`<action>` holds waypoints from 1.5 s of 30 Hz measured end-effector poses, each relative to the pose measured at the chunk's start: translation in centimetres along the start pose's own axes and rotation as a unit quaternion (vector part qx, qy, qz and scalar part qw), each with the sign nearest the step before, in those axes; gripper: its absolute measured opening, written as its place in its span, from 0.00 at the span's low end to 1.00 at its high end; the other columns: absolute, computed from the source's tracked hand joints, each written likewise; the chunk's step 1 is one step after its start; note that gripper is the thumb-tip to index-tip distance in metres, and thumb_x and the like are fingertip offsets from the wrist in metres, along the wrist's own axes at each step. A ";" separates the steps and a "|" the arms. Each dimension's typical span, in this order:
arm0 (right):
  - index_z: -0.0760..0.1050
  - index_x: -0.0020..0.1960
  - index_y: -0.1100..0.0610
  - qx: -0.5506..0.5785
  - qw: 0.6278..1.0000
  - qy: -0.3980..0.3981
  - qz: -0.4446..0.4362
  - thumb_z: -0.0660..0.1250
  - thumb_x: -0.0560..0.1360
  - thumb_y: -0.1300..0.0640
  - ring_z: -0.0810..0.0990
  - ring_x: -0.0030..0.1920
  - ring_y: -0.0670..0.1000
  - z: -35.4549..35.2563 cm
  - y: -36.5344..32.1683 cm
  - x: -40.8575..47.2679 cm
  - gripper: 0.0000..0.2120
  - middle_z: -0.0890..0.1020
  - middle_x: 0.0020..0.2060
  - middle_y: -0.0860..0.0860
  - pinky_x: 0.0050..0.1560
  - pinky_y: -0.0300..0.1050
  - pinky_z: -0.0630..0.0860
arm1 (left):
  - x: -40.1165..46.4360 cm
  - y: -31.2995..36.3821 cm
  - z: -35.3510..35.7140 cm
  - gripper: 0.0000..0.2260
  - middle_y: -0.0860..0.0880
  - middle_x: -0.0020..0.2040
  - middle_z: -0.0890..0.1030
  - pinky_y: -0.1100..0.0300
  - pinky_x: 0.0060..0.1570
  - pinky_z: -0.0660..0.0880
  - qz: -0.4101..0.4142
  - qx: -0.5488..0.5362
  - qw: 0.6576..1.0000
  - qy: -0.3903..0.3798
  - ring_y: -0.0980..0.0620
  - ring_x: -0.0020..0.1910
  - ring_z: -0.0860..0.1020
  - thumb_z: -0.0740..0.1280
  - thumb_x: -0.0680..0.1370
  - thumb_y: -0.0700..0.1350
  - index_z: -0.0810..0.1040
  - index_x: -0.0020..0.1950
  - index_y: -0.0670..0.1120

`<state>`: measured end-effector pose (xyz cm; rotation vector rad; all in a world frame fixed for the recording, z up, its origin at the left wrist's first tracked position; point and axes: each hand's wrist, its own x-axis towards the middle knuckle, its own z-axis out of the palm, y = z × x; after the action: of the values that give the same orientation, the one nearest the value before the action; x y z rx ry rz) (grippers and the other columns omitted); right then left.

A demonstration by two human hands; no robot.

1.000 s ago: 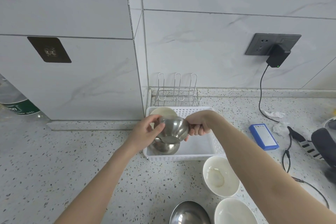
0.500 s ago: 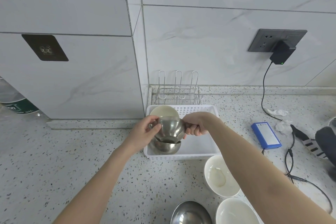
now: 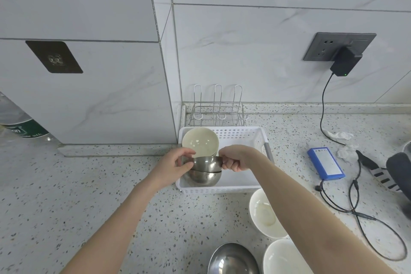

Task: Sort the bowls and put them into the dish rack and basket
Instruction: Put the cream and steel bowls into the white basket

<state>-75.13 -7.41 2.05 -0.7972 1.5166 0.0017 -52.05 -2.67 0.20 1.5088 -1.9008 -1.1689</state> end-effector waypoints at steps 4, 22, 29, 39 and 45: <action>0.67 0.35 0.56 -0.047 0.999 0.006 -0.013 0.54 0.76 0.58 0.60 0.19 0.43 0.3 0.3 -0.6 0.11 0.70 0.27 0.50 0.20 0.32 0.53 | -0.1 0.3 0.3 0.15 0.65 0.49 0.76 0.62 0.47 0.73 0.014 0.035 0.999 -0.008 0.60 0.47 0.74 0.75 0.72 0.53 0.74 0.51 0.70; 0.69 0.49 0.63 -0.067 0.990 0.107 -0.062 0.44 0.80 0.48 0.63 0.18 0.48 2.5 2.6 -2.4 0.22 0.85 0.35 0.62 0.23 0.40 0.60 | -1.7 1.1 1.6 0.24 0.58 0.62 0.76 0.56 0.57 0.65 0.023 0.175 0.981 0.078 0.51 0.64 0.68 0.71 0.75 0.55 0.73 0.69 0.55; 0.73 0.56 0.67 0.019 0.962 0.226 -0.150 0.53 0.79 0.54 0.67 0.22 0.48 1.6 6.1 -5.3 0.18 0.85 0.31 0.55 0.21 0.36 0.59 | -5.7 3.6 2.1 0.08 0.63 0.48 0.76 0.58 0.55 0.73 0.068 0.029 0.977 0.201 0.57 0.52 0.74 0.66 0.79 0.45 0.78 0.57 0.52; 0.77 0.47 0.58 0.160 0.906 0.365 -0.142 0.58 0.77 0.54 0.68 0.25 0.48 1.7 15.0 -11.7 0.11 0.86 0.32 0.53 0.21 0.37 0.59 | -12.5 4.4 6.0 0.06 0.51 0.36 0.81 0.62 0.35 0.72 -0.045 -0.071 0.996 -0.022 0.61 0.31 0.75 0.65 0.78 0.49 0.78 0.43 0.49; 0.72 0.36 0.56 0.155 0.853 0.491 -0.085 0.57 0.73 0.56 0.67 0.30 0.52 4.2 22.3 -12.8 0.10 0.76 0.31 0.52 0.33 0.43 0.63 | -13.3 3.9 8.4 0.07 0.50 0.39 0.82 0.58 0.44 0.75 -0.093 -0.067 0.990 -0.078 0.54 0.39 0.78 0.65 0.77 0.47 0.79 0.45 0.44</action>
<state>-83.30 17.33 2.41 -0.6831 2.3068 -0.8875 -56.66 12.80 0.94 1.5873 -1.7675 -1.5075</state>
